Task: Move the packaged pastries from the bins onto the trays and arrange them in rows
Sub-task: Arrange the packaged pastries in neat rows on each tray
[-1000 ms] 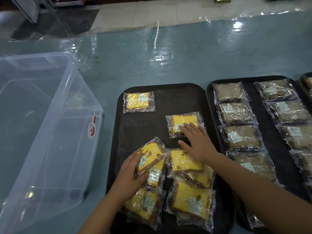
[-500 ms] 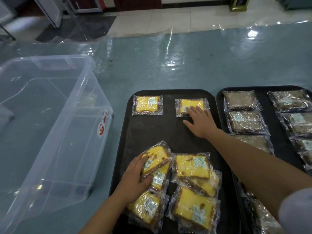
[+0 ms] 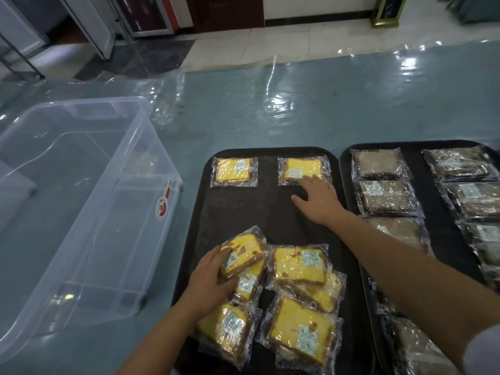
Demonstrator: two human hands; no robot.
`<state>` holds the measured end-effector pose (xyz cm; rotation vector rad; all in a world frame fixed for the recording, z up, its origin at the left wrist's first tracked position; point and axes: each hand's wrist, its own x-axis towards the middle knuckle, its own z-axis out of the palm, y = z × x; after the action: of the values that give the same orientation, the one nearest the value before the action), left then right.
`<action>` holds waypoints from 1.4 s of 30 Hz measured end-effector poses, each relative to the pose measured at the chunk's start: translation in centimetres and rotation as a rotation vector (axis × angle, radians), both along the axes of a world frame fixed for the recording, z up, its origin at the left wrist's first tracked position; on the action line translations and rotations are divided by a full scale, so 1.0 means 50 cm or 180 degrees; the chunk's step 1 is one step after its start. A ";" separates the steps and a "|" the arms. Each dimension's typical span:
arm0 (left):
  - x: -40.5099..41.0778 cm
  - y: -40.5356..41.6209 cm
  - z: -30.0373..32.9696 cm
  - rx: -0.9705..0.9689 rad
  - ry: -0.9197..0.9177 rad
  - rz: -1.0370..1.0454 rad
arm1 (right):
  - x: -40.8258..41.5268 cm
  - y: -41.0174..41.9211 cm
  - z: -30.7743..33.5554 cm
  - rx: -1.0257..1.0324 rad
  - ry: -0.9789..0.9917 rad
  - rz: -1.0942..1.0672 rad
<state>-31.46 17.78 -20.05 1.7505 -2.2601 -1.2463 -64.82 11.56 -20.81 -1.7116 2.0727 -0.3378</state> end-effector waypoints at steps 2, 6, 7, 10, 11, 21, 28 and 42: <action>0.001 0.010 -0.005 -0.0043 0.0161 0.0148 | 0.031 0.073 -0.001 0.0000 -0.0231 -0.0036; -0.008 0.042 -0.004 -0.0319 0.0286 0.0449 | 0.083 0.231 -0.006 0.0307 -0.0385 -0.0079; -0.009 0.047 -0.005 -0.0395 0.0297 0.0504 | 0.095 0.265 -0.005 0.0344 -0.0352 -0.0069; -0.015 0.062 -0.004 -0.0585 0.0268 0.0546 | 0.130 0.341 -0.002 0.0362 -0.0254 0.0020; -0.018 0.065 -0.003 -0.0651 0.0261 0.0543 | 0.139 0.355 -0.005 0.0365 -0.0239 0.0036; -0.030 0.056 0.012 -0.0821 0.0084 0.0254 | 0.170 0.394 -0.032 0.0262 0.0048 -0.0125; 0.006 0.028 0.048 -0.0960 0.0233 0.0076 | 0.195 0.401 -0.030 0.0129 0.0259 -0.0209; 0.057 -0.087 0.086 0.0476 0.2249 0.2012 | 0.235 0.416 -0.016 0.0425 0.0593 -0.0448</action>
<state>-28.60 13.42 -15.76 1.5199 -1.1454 -1.5477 -53.08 32.37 -21.61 -1.5749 2.2995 -0.0812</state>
